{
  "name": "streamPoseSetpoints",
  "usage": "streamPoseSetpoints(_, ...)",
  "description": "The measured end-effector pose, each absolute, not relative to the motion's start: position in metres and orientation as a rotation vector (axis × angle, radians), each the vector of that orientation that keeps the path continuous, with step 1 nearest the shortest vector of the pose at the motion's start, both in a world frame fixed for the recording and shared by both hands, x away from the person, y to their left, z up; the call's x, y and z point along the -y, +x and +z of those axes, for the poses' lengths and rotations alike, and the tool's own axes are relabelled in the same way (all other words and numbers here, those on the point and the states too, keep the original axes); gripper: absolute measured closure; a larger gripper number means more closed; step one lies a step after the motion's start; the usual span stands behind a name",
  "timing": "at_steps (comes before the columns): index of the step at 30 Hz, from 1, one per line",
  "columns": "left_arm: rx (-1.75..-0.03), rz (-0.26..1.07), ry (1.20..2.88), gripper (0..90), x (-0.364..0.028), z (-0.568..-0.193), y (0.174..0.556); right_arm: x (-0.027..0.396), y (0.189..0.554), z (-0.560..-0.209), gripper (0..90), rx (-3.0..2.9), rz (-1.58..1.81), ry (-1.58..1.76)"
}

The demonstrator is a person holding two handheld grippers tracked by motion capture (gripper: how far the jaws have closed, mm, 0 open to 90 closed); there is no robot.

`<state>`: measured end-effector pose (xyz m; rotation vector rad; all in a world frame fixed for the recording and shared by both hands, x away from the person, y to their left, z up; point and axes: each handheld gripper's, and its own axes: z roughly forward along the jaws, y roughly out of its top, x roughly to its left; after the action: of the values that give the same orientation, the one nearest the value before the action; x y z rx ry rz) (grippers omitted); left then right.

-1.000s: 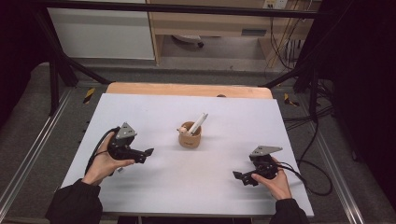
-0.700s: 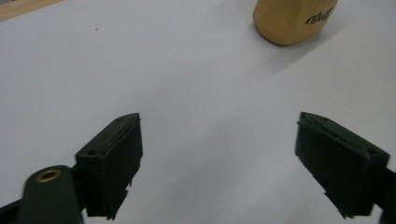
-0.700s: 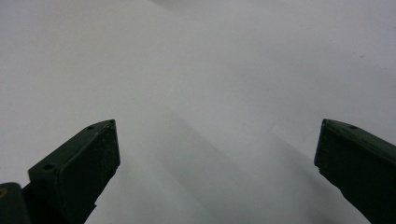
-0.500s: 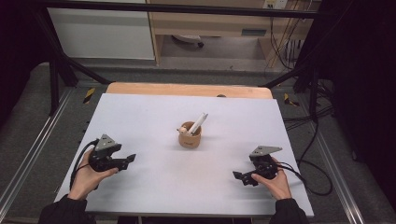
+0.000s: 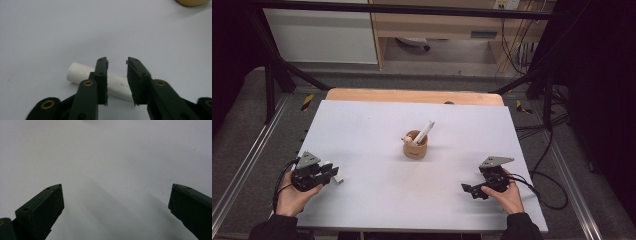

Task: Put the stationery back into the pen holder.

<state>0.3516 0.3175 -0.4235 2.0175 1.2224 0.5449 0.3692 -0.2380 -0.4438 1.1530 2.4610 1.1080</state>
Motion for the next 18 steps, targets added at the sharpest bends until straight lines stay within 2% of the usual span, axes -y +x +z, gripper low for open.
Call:
streamPoseSetpoints(3,-1.244,0.546,2.028,81.4,-0.324,-0.425,0.349,0.238,0.369,-0.444,0.9,-2.462,1.106,1.154)
streamPoseSetpoints(7,-1.273,0.534,2.045,87.9,-0.330,-0.429,0.349,0.238,0.369,-0.444,0.9,-2.461,1.107,1.155)
streamPoseSetpoints(18,-1.266,0.513,2.069,89.4,-0.328,-0.439,0.353,0.237,0.369,-0.445,0.9,-2.458,1.103,1.155)
